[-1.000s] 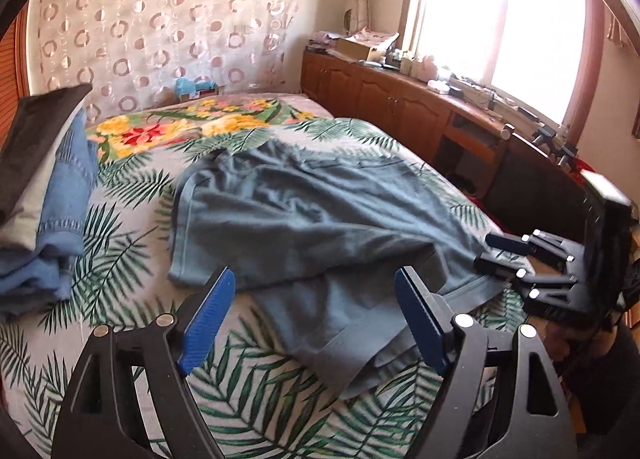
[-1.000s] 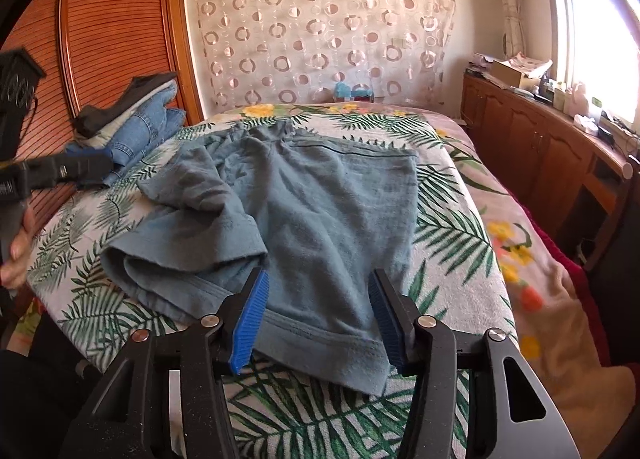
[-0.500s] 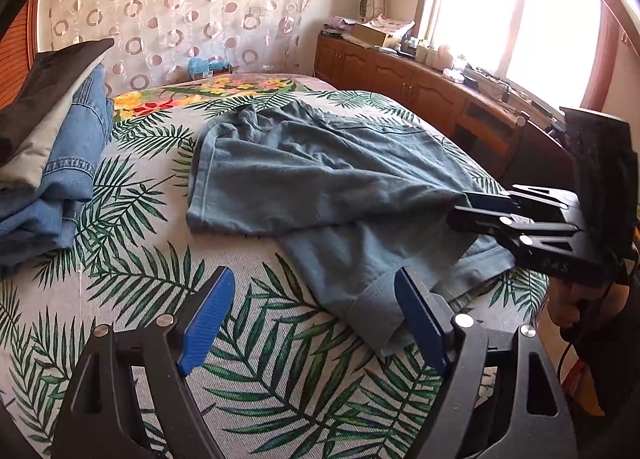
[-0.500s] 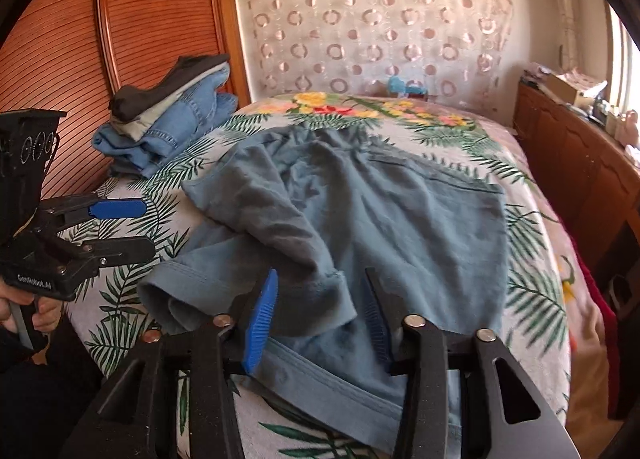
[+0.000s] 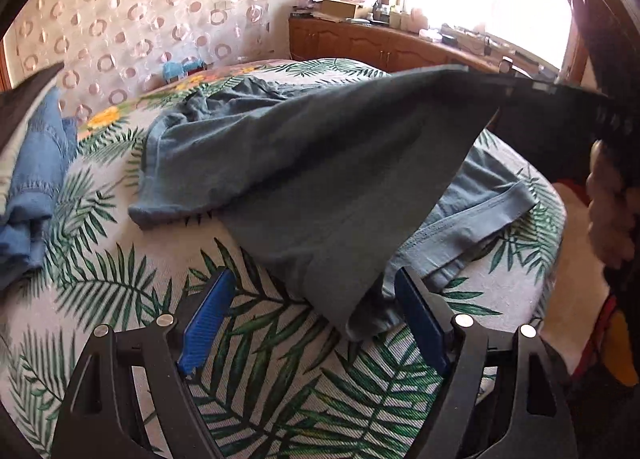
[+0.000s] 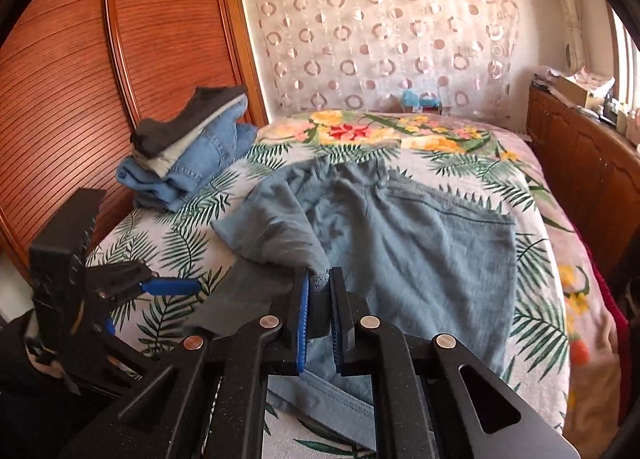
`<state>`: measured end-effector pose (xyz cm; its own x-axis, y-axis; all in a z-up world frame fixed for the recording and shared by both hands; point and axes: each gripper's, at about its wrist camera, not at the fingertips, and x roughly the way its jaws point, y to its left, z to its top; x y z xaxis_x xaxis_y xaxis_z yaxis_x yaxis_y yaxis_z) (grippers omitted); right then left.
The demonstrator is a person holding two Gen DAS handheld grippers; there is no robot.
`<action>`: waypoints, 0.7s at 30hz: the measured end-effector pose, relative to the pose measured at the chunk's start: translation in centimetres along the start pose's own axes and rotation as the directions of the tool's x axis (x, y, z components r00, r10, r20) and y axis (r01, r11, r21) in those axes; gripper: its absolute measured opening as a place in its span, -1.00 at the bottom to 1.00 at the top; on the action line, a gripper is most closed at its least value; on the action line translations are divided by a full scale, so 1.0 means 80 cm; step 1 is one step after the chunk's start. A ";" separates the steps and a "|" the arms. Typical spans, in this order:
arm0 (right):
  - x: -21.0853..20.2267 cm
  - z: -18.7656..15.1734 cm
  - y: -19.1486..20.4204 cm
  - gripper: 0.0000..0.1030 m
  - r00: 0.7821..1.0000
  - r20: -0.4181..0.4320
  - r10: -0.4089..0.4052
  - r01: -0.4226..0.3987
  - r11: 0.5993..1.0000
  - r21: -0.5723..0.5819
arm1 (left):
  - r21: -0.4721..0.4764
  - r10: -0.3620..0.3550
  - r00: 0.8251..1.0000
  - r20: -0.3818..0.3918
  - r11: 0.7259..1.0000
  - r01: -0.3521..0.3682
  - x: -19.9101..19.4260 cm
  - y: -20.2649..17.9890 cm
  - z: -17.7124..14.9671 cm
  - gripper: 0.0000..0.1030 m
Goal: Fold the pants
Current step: 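Lift the held leg with the left gripper and fold it over the other leg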
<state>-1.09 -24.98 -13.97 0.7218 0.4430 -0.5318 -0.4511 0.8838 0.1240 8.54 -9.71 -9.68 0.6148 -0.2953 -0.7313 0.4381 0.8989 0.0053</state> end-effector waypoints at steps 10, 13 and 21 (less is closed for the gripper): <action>-0.039 -0.017 -0.013 -0.83 0.997 0.055 -0.049 0.046 0.998 0.049 | 0.016 0.058 0.996 0.064 0.998 -0.059 -0.036 0.009 0.000 0.60; -0.046 -0.026 -0.012 -0.83 0.997 0.053 -0.062 0.059 0.997 0.059 | -0.005 0.041 0.996 0.080 0.999 -0.041 -0.047 0.015 0.004 0.60; -0.064 -0.040 -0.011 -0.83 0.996 0.034 -0.081 0.078 0.993 0.084 | -0.007 -0.002 0.994 0.113 1.000 0.003 -0.060 0.011 0.017 0.61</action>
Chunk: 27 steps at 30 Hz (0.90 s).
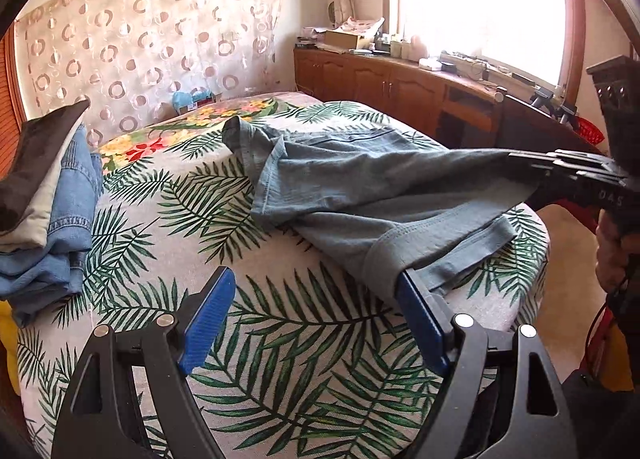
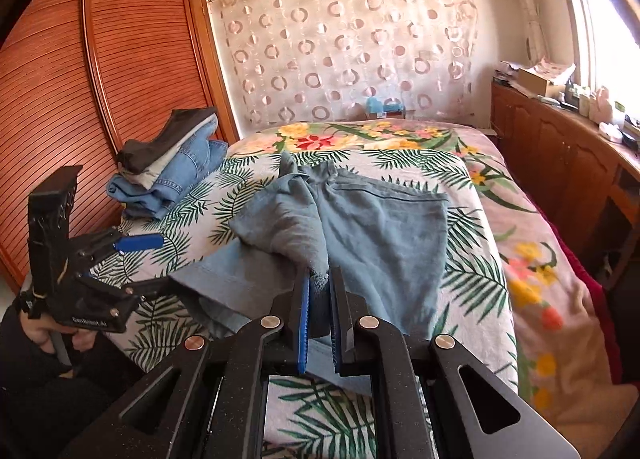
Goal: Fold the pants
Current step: 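Lift the held leg with the left gripper and fold it over the other leg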
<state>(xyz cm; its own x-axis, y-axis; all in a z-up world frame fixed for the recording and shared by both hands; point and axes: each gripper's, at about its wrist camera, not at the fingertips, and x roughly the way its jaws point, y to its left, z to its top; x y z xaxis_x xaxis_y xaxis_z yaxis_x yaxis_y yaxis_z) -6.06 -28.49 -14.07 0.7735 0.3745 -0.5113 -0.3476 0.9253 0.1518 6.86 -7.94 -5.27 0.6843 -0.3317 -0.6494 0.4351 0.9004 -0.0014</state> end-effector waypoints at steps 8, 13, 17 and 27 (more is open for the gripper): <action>-0.002 -0.009 -0.015 -0.83 0.998 -0.032 -0.047 0.048 0.998 0.037 | 0.000 -0.029 0.999 0.030 1.000 0.029 -0.011 -0.007 0.008 0.61; -0.011 -0.013 -0.018 -0.83 0.998 -0.047 -0.052 0.055 0.997 0.051 | -0.018 -0.020 0.999 0.031 1.000 0.021 -0.008 -0.002 0.011 0.61; -0.010 -0.017 -0.023 -0.83 0.996 -0.065 -0.058 0.063 0.996 0.064 | -0.024 -0.016 0.999 0.028 1.000 0.016 -0.005 -0.001 0.010 0.61; 0.005 -0.029 -0.045 -0.83 0.990 -0.121 -0.071 0.085 0.989 0.119 | -0.046 -0.008 0.999 0.046 0.999 0.011 0.013 0.011 0.020 0.61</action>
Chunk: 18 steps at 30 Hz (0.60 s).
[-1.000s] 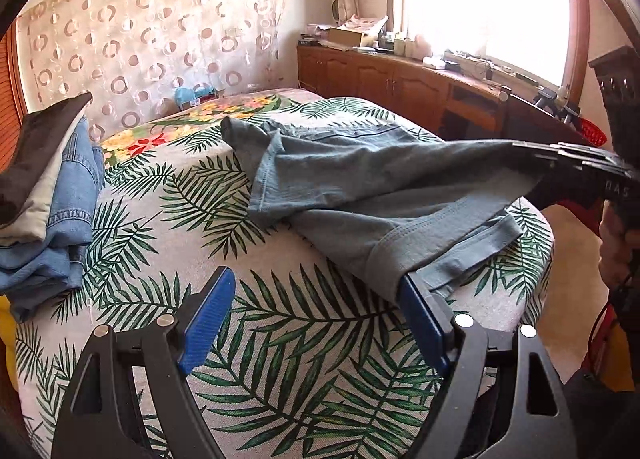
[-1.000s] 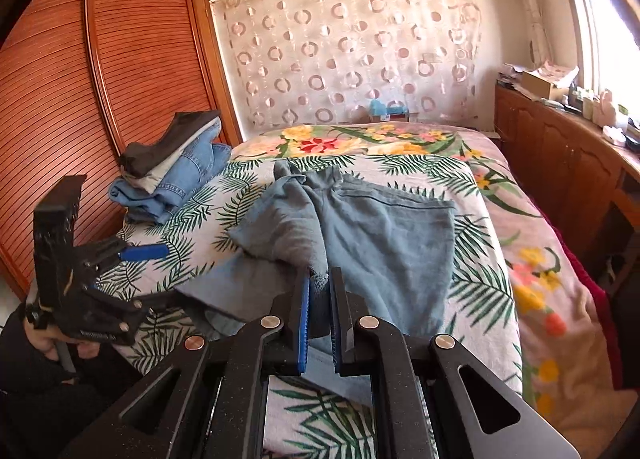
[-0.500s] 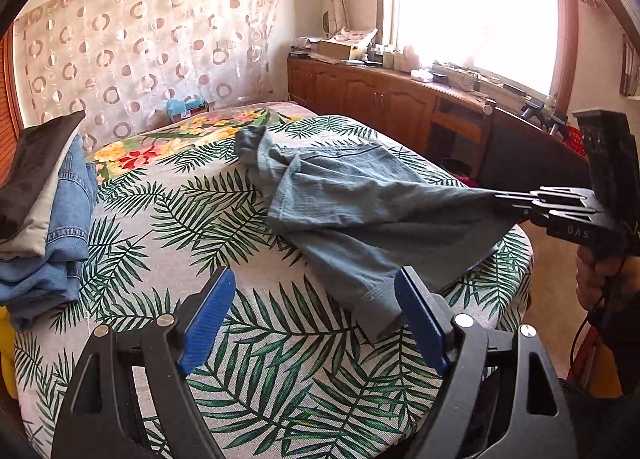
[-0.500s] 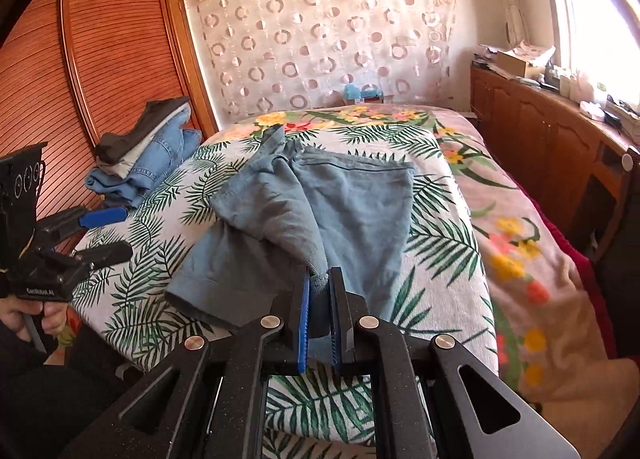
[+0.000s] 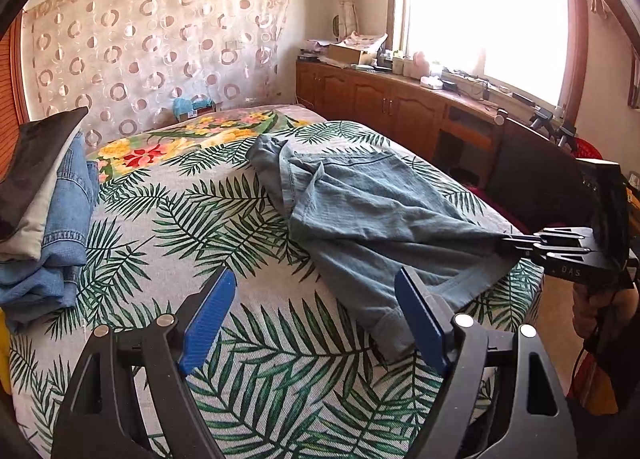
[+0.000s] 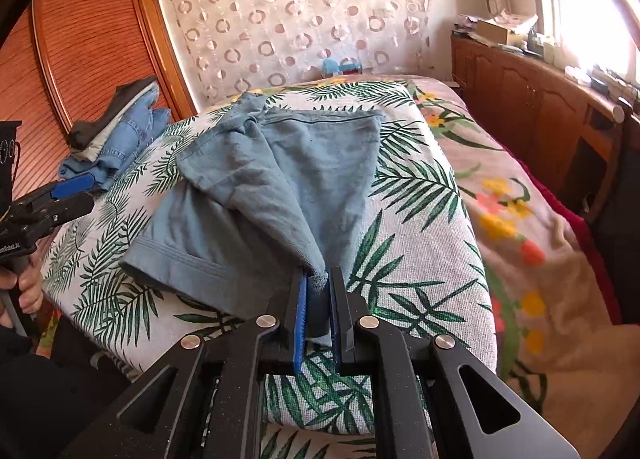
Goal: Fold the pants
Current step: 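Lift the held leg with the left gripper and fold it over the other leg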
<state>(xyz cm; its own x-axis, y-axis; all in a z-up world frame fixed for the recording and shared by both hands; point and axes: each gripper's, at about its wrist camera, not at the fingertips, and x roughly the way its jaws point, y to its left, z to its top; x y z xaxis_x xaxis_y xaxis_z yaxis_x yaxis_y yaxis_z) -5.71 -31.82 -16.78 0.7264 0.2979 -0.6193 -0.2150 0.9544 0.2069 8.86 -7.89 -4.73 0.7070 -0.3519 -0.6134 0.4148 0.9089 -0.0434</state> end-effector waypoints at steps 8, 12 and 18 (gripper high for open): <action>-0.023 0.007 0.005 -0.35 0.999 0.024 -0.036 0.036 0.999 -0.014 | -0.019 0.030 0.999 0.012 0.999 -0.030 0.013 0.024 0.016 0.61; -0.025 0.026 0.017 -0.22 0.998 0.064 -0.014 0.018 0.998 -0.063 | -0.029 0.048 0.999 0.013 0.998 -0.047 0.023 0.041 0.026 0.61; 0.011 0.062 0.038 -0.16 0.998 0.057 0.024 -0.017 0.993 -0.117 | -0.038 0.060 0.998 0.010 0.997 -0.060 0.030 0.059 0.033 0.61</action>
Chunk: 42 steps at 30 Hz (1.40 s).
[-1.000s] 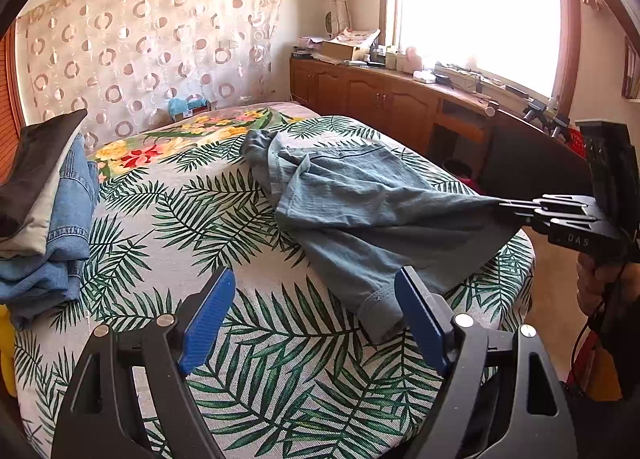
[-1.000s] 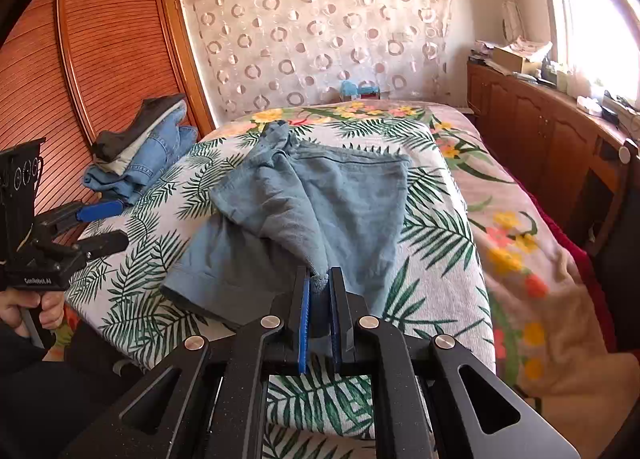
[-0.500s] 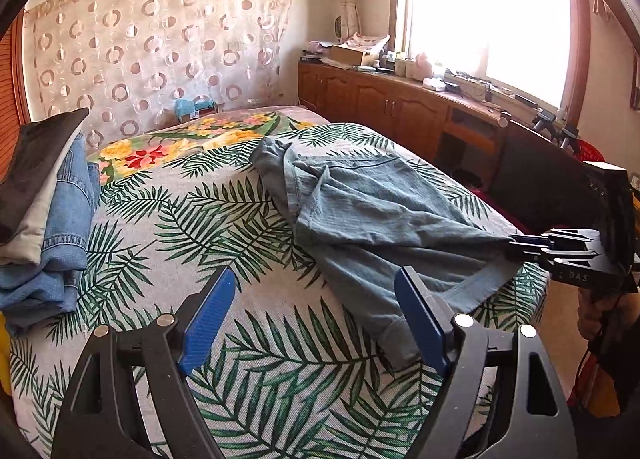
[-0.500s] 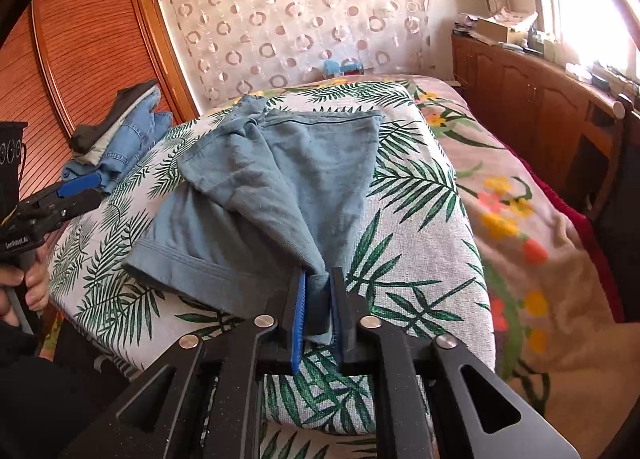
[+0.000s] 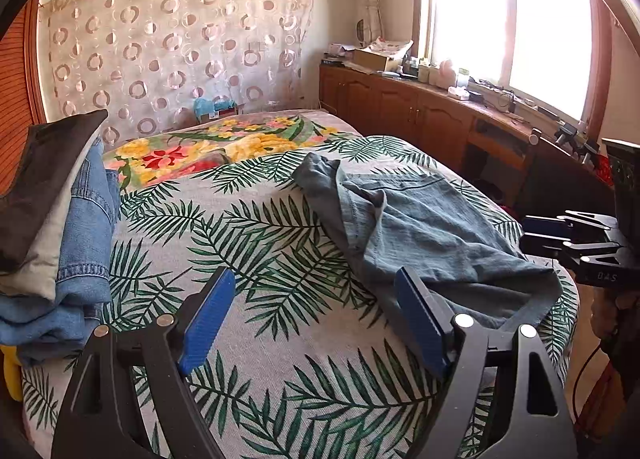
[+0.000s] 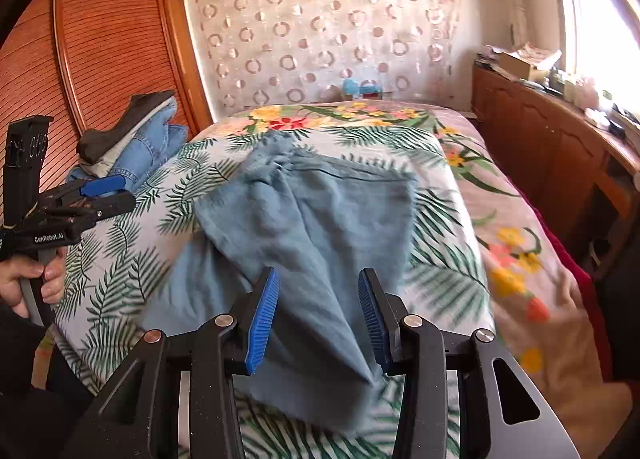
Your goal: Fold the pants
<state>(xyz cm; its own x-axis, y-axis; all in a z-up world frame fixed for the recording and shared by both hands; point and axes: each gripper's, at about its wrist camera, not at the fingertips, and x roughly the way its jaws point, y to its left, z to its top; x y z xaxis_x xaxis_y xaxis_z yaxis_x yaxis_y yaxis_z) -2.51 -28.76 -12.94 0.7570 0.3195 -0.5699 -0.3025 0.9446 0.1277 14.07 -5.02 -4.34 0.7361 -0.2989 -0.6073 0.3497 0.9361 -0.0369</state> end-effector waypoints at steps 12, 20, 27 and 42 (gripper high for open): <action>0.087 0.053 0.044 -0.16 0.991 -0.079 0.107 -0.116 0.987 -0.116 | -0.015 0.003 1.000 -0.015 1.000 -0.004 0.009 0.029 0.003 0.61; 0.130 0.072 0.059 -0.16 0.976 -0.157 0.150 -0.175 0.972 -0.160 | -0.021 0.000 1.000 -0.027 1.000 0.000 0.019 0.044 0.008 0.61; 0.165 0.078 0.070 -0.17 0.959 -0.227 0.170 -0.215 0.958 -0.190 | -0.016 -0.012 0.999 -0.038 1.000 0.012 0.029 0.050 0.014 0.61; 0.134 0.117 0.042 -0.88 0.972 -0.131 0.193 -0.214 0.960 -0.180 | 0.028 -0.045 0.996 -0.081 0.998 0.047 0.062 0.031 0.030 0.61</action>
<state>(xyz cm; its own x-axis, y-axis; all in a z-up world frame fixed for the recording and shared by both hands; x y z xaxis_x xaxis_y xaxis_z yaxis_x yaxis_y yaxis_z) 10.00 -21.46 -11.06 0.6020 0.4826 -0.6361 -0.5569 0.8247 0.0987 19.95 -4.64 -5.50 0.6700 -0.3244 -0.6677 0.4003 0.9154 -0.0431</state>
